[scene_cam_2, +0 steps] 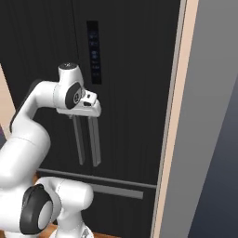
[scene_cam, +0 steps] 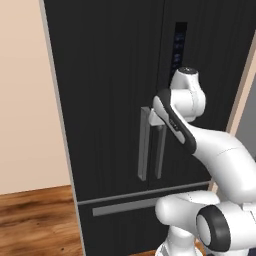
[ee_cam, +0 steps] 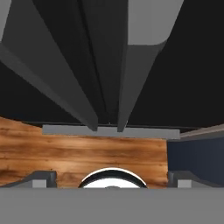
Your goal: Retrieve a lemon from the fridge and place it on the cutting board with the fish.
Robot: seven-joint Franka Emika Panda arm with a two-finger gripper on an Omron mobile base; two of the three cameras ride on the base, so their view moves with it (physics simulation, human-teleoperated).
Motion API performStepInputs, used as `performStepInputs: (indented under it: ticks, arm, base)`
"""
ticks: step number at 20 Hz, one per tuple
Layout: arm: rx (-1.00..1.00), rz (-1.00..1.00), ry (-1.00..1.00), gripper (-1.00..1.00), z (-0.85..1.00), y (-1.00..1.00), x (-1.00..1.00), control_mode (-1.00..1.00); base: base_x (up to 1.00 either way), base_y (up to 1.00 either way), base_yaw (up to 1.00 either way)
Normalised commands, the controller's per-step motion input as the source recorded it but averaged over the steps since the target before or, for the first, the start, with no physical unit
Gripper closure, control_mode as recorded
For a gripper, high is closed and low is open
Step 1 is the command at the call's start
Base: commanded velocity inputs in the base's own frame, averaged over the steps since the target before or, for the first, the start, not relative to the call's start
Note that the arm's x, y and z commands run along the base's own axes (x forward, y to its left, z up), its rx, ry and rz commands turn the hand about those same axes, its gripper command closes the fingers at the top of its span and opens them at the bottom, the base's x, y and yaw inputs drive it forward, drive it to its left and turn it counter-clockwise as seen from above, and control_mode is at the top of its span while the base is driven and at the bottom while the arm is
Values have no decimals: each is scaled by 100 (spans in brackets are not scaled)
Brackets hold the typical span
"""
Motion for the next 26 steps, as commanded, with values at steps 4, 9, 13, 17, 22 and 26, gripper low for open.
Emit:
performStepInputs:
  ticks: [4, 9, 13, 17, 22, 26]
  arm:
    - [-6, 0, -8, -100, -89, 0, 24, -100]
    - [-1, 0, -23, -100, -58, -13, 33, -100]
    - [0, 0, -13, -100, -19, -1, 11, -100]
    - [0, 0, -2, -100, -2, 0, 1, -100]
    - [0, 0, -2, -100, 0, 0, 5, -100]
    - [0, 0, -9, -100, -5, 0, 26, -100]
  base:
    - [0, 0, 0]
    - [0, 0, 0]
    - [0, 0, 0]
    - [0, 0, 0]
    - [0, 0, 0]
    - [0, 0, 0]
